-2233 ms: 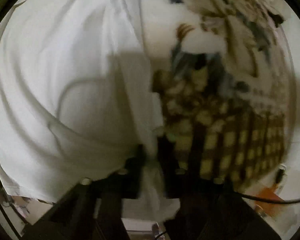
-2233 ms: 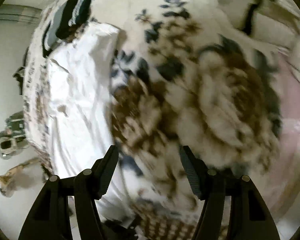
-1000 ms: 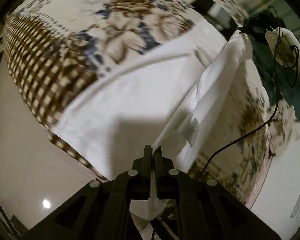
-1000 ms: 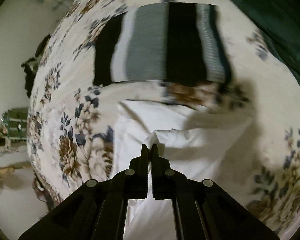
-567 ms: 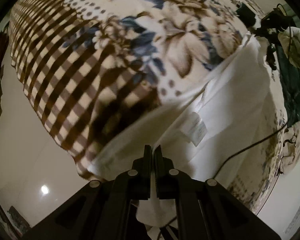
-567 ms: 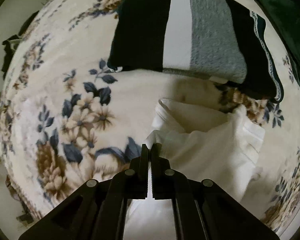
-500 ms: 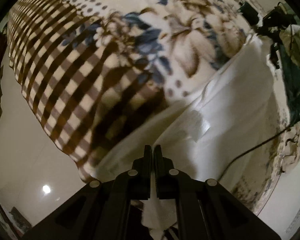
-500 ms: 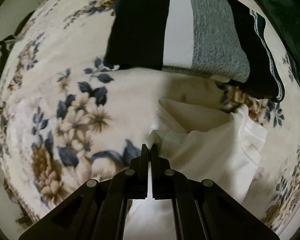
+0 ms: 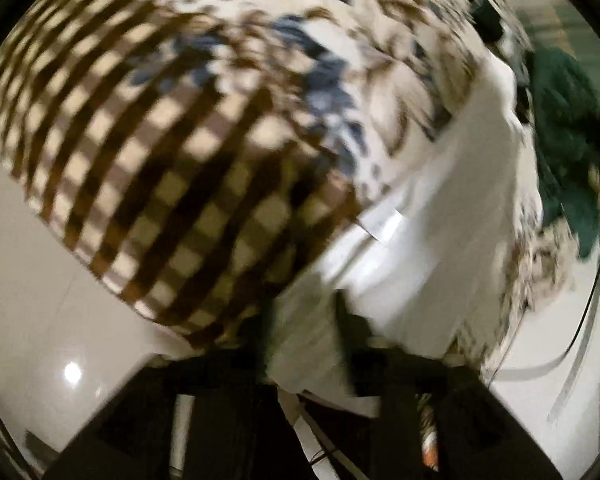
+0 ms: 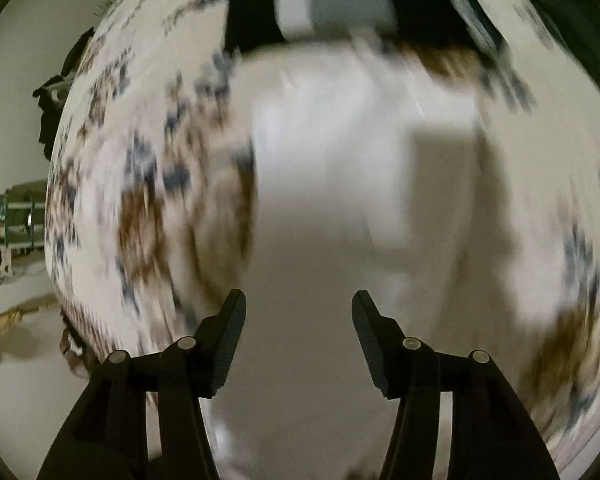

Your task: Fold small clothes

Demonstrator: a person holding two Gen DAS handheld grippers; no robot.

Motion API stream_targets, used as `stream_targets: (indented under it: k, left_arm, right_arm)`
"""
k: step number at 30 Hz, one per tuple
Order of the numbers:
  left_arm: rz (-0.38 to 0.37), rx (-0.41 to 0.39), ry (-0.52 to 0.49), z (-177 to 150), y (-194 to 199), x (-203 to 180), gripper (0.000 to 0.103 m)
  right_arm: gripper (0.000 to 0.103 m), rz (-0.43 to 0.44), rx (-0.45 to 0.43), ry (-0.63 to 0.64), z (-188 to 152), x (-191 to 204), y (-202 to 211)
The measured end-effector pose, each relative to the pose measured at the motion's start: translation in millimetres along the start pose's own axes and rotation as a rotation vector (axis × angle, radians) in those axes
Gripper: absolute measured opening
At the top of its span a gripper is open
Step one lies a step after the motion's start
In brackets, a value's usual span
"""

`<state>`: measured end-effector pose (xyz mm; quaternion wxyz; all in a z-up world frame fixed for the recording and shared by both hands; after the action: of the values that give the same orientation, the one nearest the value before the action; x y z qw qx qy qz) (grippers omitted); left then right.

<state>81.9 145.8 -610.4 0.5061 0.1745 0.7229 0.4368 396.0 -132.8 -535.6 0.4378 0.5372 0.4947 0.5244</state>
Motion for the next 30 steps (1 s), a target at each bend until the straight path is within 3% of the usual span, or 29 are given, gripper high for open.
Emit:
stream_targets:
  k: [1,4,7,10,14,15,16,17,23,26,27,28,30]
  left_arm:
    - [0.006,0.010,-0.027,-0.1,-2.5,-5.3,0.054]
    - [0.012,0.045,-0.090,-4.1,-14.9,-19.6,0.054]
    - [0.045,0.053,-0.132,-7.9,-28.3,-23.9,0.054]
    - [0.061,0.048,-0.129,-6.0,-38.4,-27.8,0.052]
    - [0.054,-0.019,-0.148,-0.2,-31.9,-35.3,0.052]
    - [0.062,-0.028,-0.165,0.9,-31.0,-37.2,0.048]
    - [0.060,-0.031,-0.178,2.1,-31.5,-40.0,0.034]
    - [0.063,-0.027,-0.182,3.1,-32.2,-39.7,0.029]
    - [0.046,-0.004,-0.153,16.4,-49.9,-37.6,0.031]
    - [0.064,0.028,-0.226,17.7,-65.0,-47.1,0.029]
    - [0.074,0.023,-0.255,16.5,-65.6,-50.3,0.024]
    - [0.090,0.016,-0.291,15.0,-65.8,-54.8,0.000]
    - [0.122,0.007,-0.324,12.4,-63.4,-59.8,0.001]
  right_arm:
    - [0.057,-0.003,0.031,-0.004,-27.9,-8.6,-5.3]
    - [0.057,-0.018,0.139,-0.033,-131.0,-36.2,-34.9]
    - [0.057,0.062,0.274,-0.161,-229.2,-49.1,-76.0]
    - [0.057,0.086,0.314,-0.247,-291.6,-56.9,-104.3]
    - [0.057,0.146,0.263,-0.319,-323.3,-56.7,-115.4]
    - [0.057,0.164,0.242,-0.336,-326.6,-55.3,-116.9]
    - [0.057,0.179,0.223,-0.352,-328.8,-54.9,-117.9]
    - [0.057,0.188,0.209,-0.364,-327.9,-54.4,-117.6]
    - [0.057,0.227,0.124,-0.415,-333.4,-59.2,-105.9]
    - [0.057,0.217,0.118,-0.411,-335.8,-51.5,-106.4]
    - [0.057,0.215,0.119,-0.413,-339.8,-46.7,-108.3]
    - [0.057,0.213,0.124,-0.415,-343.4,-48.1,-110.5]
    - [0.057,0.210,0.133,-0.420,-350.2,-49.1,-116.8]
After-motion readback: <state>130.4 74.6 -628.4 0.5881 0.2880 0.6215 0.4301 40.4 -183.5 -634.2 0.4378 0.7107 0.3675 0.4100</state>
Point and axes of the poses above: each gripper's, at about its wrist camera, not at the fingertips, and y roughly against the way its jaws point, x to its left, z to its top, the point moved 8 cm from there along -y, roughly the way its jaws point, and after that the axes turned 10 degrees about -z, right-handed, at the moved point
